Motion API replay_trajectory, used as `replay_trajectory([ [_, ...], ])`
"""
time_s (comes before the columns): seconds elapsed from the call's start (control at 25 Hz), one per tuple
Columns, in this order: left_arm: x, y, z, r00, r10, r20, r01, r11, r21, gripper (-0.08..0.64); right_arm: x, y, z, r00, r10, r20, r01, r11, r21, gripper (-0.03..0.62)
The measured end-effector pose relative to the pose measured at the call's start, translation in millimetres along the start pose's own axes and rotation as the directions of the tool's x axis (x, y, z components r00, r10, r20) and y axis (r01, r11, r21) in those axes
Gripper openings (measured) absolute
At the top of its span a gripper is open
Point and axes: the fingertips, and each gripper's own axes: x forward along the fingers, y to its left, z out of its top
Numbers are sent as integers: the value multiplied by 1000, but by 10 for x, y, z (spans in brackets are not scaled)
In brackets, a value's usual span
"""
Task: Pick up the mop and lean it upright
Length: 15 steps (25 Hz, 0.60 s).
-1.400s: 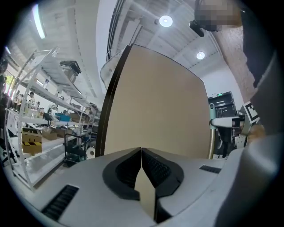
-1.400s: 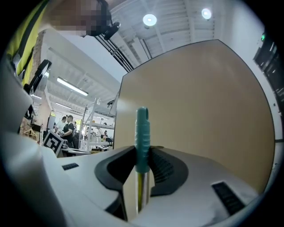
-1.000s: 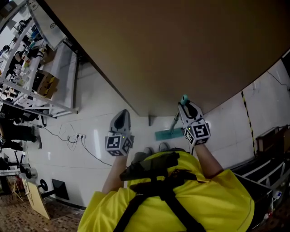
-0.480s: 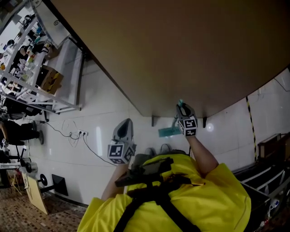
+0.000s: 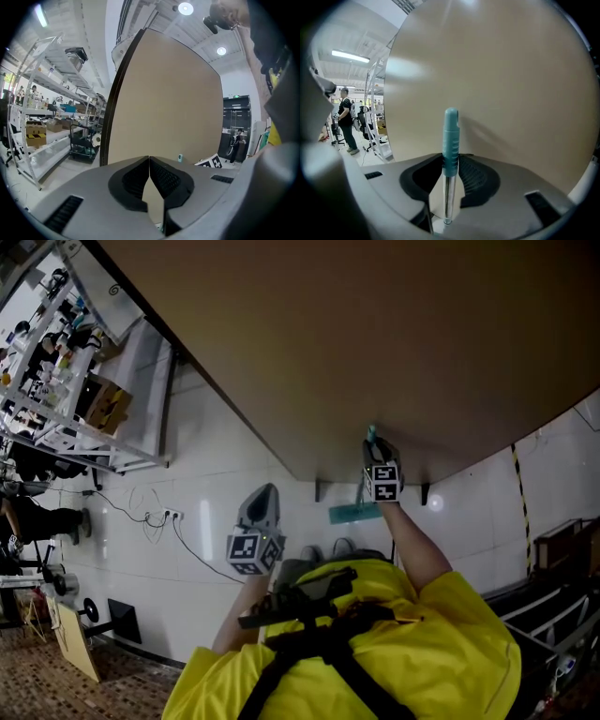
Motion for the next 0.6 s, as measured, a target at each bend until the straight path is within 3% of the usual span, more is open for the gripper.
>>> replay_trajectory([
  [0.16, 13, 67, 19, 1000, 17, 9, -17, 1000, 7, 9, 45, 63, 27, 999, 38, 5, -38, 999, -17, 209],
  [0.32, 52, 141, 40, 1000, 21, 12, -21, 1000, 0, 9, -108, 104, 249, 999, 36, 41, -35, 999, -16, 209],
  [0.56, 79, 178, 49, 1000, 18, 15, -18, 1000, -22, 9, -1198, 259, 794, 976, 106, 189, -111, 994, 15, 206],
  [0.6, 89, 183, 63, 1000, 15, 17, -15, 1000, -18, 9, -1374, 264, 901, 972, 107, 211, -116, 993, 29, 182],
])
